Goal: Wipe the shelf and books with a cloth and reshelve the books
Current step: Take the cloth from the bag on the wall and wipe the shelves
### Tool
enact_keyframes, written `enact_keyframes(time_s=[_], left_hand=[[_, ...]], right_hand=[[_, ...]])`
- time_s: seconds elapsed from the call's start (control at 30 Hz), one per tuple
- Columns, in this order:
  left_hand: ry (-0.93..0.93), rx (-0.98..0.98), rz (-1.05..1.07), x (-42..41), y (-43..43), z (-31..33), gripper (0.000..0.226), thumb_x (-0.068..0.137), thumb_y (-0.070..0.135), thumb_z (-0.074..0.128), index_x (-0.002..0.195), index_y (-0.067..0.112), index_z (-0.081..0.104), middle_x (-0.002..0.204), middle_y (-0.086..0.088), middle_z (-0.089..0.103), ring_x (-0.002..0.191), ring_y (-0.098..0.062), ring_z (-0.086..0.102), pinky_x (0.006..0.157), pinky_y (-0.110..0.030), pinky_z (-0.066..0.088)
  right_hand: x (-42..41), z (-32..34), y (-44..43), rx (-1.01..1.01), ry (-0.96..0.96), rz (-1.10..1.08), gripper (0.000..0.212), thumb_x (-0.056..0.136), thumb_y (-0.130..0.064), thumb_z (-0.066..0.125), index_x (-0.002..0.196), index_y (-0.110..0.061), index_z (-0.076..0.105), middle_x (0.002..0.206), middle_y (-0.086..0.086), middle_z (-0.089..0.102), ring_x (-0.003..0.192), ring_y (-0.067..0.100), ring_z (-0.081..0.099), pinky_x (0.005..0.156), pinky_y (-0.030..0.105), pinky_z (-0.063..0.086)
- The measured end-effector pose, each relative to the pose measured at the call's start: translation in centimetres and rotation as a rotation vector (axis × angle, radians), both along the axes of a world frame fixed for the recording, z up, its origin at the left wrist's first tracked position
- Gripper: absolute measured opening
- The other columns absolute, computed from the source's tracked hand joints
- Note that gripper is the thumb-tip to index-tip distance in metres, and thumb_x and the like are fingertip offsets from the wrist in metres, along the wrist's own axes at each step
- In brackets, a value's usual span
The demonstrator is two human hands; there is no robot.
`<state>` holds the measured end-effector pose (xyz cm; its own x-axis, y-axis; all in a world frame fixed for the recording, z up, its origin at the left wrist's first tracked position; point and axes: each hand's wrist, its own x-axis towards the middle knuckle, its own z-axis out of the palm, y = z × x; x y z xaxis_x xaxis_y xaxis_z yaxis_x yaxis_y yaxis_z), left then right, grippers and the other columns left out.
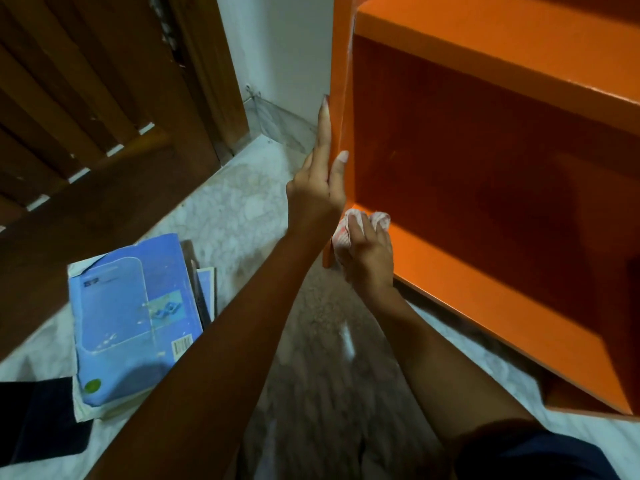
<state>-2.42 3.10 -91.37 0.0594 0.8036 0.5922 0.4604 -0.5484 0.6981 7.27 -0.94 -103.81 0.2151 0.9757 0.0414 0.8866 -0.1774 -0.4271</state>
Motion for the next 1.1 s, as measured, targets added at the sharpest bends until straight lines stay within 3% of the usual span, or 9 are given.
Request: enact_keyframes(time_s=[0.1, 0.3, 0.43, 0.53, 0.63, 0.77, 0.87, 1.1], left_hand=[[-0.002, -0.022, 0.012, 0.0, 0.0, 0.1, 0.054, 0.097, 0.032, 0.036, 0.146, 0.022, 0.015, 0.121, -0.013, 0.064, 0.096, -0.022, 0.066, 0.079, -0.027, 0.053], [0.031, -0.030, 0.040, 0.2, 0.2, 0.2, 0.055, 0.097, 0.027, 0.040, 0.147, 0.009, 0.024, 0.117, -0.014, 0.066, 0.096, -0.025, 0.066, 0.077, -0.023, 0.049], [0.038, 0.019, 0.050, 0.4, 0.2, 0.2, 0.053, 0.097, 0.028, 0.038, 0.144, 0.003, 0.032, 0.106, -0.013, 0.069, 0.084, -0.024, 0.068, 0.066, -0.024, 0.051], [0.053, 0.051, 0.064, 0.4, 0.2, 0.2, 0.051, 0.096, 0.023, 0.042, 0.142, 0.001, 0.035, 0.090, -0.017, 0.069, 0.070, -0.024, 0.064, 0.058, -0.012, 0.037], [0.079, 0.052, 0.073, 0.2, 0.2, 0.3, 0.051, 0.097, 0.021, 0.043, 0.144, 0.004, 0.032, 0.090, -0.020, 0.068, 0.072, -0.028, 0.063, 0.055, -0.015, 0.031], [0.097, 0.001, 0.059, 0.2, 0.0, 0.4, 0.054, 0.098, 0.026, 0.039, 0.148, 0.011, 0.022, 0.106, -0.021, 0.066, 0.085, -0.031, 0.064, 0.063, -0.027, 0.040], [0.111, -0.049, 0.042, 0.1, -0.1, 0.5, 0.055, 0.098, 0.032, 0.034, 0.148, 0.020, 0.013, 0.115, -0.015, 0.065, 0.094, -0.030, 0.065, 0.073, -0.032, 0.047], [0.070, -0.191, -0.107, -1.2, -0.5, 1.5, 0.058, 0.101, 0.026, 0.037, 0.149, 0.029, 0.003, 0.116, -0.019, 0.064, 0.095, -0.033, 0.064, 0.081, -0.038, 0.050]], right_hand=[[-0.6, 0.2, 0.5, 0.042, 0.025, -0.043, 0.071, 0.074, -0.024, 0.063, 0.139, -0.009, 0.040, 0.145, 0.015, 0.041, 0.129, 0.039, 0.038, 0.106, 0.044, 0.031], [-1.4, 0.6, 0.8, 0.087, 0.048, -0.114, 0.070, 0.075, -0.025, 0.069, 0.138, -0.007, 0.042, 0.146, 0.013, 0.041, 0.133, 0.037, 0.034, 0.106, 0.041, 0.026], [-1.4, 1.0, 0.6, 0.060, 0.108, -0.114, 0.060, 0.083, -0.031, 0.053, 0.139, -0.009, 0.044, 0.146, 0.013, 0.040, 0.135, 0.036, 0.032, 0.108, 0.039, 0.024], [-1.2, 1.2, 0.6, 0.148, 0.136, -0.105, 0.058, 0.082, -0.039, 0.036, 0.123, -0.006, 0.060, 0.131, 0.017, 0.057, 0.119, 0.040, 0.049, 0.098, 0.046, 0.038], [-0.5, 1.4, 1.0, 0.205, 0.141, -0.091, 0.050, 0.083, -0.037, 0.036, 0.105, -0.007, 0.068, 0.114, 0.015, 0.066, 0.102, 0.039, 0.058, 0.086, 0.043, 0.043], [0.5, 1.4, 1.2, 0.154, 0.145, -0.060, 0.051, 0.083, -0.042, 0.036, 0.106, -0.012, 0.070, 0.113, 0.010, 0.067, 0.103, 0.033, 0.058, 0.087, 0.038, 0.042], [0.8, 1.7, 0.7, 0.159, 0.137, -0.070, 0.034, 0.086, -0.030, 0.050, 0.105, -0.012, 0.071, 0.106, 0.013, 0.068, 0.099, 0.035, 0.058, 0.083, 0.036, 0.041], [-0.4, 2.5, -0.9, 0.143, 0.130, -0.107, 0.019, 0.090, -0.015, 0.056, 0.100, -0.011, 0.072, 0.096, 0.015, 0.064, 0.095, 0.034, 0.054, 0.076, 0.036, 0.039]])
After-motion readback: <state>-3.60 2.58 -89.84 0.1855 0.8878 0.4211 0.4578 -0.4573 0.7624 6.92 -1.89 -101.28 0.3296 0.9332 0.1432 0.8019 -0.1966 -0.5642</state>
